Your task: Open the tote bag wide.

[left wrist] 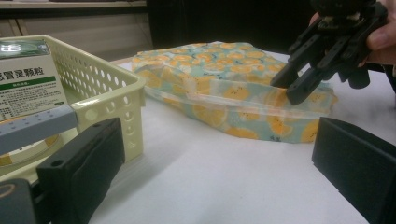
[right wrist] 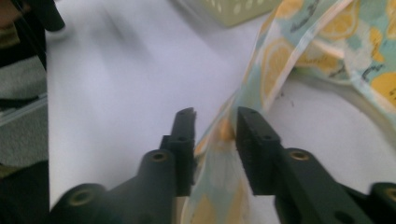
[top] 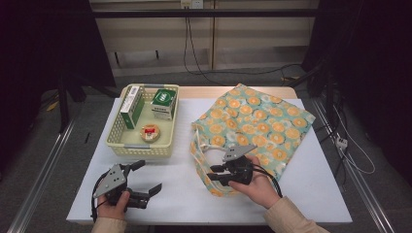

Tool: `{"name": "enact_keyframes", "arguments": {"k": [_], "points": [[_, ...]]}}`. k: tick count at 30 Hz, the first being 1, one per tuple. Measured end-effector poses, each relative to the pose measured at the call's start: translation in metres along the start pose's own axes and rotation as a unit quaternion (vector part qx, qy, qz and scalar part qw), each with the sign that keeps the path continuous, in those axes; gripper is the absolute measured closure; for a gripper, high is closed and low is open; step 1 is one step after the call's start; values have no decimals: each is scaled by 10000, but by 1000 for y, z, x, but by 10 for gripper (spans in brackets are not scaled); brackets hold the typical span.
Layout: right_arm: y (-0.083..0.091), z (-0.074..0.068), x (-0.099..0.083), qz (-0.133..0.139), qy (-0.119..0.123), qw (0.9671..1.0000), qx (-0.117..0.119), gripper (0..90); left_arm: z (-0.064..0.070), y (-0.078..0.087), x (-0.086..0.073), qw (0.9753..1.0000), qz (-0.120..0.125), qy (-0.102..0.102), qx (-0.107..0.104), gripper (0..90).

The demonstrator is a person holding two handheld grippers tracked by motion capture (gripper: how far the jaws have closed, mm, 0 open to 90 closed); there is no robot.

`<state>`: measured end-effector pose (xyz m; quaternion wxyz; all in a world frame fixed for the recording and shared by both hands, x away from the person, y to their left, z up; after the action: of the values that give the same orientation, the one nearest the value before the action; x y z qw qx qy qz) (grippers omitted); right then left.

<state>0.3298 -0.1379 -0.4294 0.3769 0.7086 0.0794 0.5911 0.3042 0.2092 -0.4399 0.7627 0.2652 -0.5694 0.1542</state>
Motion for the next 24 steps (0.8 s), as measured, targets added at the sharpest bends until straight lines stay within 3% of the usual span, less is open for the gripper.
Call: {"name": "enact_keyframes", "arguments": {"k": [2,4,7,13,18,24], "points": [[-1,2,-3,-53,-11,10000,14,837,-1,0,0,10000,-8,-25,8,23],[1,4,-5,24,-41,10000,50,893,-1,1,0,10000,-21,-62,17,24],[5,9,-6,96,-155,9997,147,900,-1,0,0,10000,-22,-11,12,23],[22,27,-4,339,-409,9986,-5,900,-1,1,0,10000,-9,-21,24,23],[43,54,0,353,-423,9972,-505,900,-1,1,0,10000,6,-7,18,24],[62,93,-9,265,-632,9927,-989,900,-1,1,0,10000,11,-8,26,23]]}}
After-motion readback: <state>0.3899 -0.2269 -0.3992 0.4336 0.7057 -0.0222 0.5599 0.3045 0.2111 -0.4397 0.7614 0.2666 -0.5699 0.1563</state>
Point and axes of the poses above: each handheld gripper's, and its own axes: y roughly backward along the jaws, x roughly out of its top, z roughly to its right, the point moved 1 cm from there along -y, roughly forward along the jaws, and after that the axes turned 10 degrees about y, right-handed, at the moved point
